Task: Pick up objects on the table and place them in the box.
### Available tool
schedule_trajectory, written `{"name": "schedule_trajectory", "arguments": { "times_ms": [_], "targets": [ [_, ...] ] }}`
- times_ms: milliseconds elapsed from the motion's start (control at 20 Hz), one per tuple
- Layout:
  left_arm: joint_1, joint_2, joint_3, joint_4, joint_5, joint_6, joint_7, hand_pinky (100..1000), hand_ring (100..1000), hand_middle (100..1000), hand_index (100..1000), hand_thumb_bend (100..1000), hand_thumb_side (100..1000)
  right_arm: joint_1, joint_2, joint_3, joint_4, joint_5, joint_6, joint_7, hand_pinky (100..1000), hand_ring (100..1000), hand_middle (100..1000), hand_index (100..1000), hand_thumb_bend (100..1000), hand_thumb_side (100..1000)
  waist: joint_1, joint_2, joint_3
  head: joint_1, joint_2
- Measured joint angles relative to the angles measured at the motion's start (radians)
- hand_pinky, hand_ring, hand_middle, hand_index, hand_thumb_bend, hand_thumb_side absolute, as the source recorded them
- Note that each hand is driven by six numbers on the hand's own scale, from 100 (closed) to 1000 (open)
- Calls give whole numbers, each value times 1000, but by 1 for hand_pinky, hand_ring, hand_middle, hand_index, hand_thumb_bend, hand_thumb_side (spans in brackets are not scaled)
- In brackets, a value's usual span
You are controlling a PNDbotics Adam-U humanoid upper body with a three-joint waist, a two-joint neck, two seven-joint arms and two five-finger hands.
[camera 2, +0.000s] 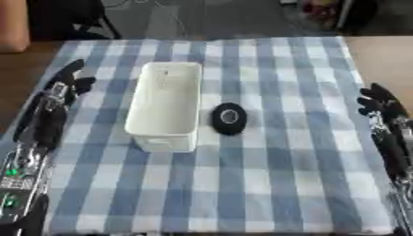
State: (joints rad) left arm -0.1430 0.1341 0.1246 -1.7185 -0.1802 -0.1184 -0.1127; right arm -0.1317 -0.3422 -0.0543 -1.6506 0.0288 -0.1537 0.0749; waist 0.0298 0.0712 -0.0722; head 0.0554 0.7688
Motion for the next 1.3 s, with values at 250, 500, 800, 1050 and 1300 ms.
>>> {"name": "schedule_trajectory", "arguments": {
  "times_ms": [250,500,800,1050,1300],
  "targets": [
    [0,0,0,0,0,0,0,882,816,1000,944,100,1000,-1,-2,0,0,3,0,2,865,867,853,939,100,718,0,0,0,0,0],
    [0,0,0,0,0,0,-1,883,816,1000,944,100,1000,-23,-68,17,-13,109,-21,42,851,863,855,935,100,700,0,-1,1,0,0],
    [1,0,-1,2,0,0,-8,883,816,1000,944,100,1000,-74,-188,70,-39,339,-89,133,826,853,857,929,100,680,-1,-6,8,0,0],
    [2,0,-6,7,0,0,-10,884,816,1000,944,100,1000,-99,-268,123,-43,486,-152,186,822,851,858,926,100,678,-2,-7,12,0,0],
    [2,0,-7,7,0,-1,-11,884,816,1000,944,100,1000,-120,-284,145,-43,534,-180,200,824,857,864,927,100,687,-2,-7,13,0,0]
  ]
}}
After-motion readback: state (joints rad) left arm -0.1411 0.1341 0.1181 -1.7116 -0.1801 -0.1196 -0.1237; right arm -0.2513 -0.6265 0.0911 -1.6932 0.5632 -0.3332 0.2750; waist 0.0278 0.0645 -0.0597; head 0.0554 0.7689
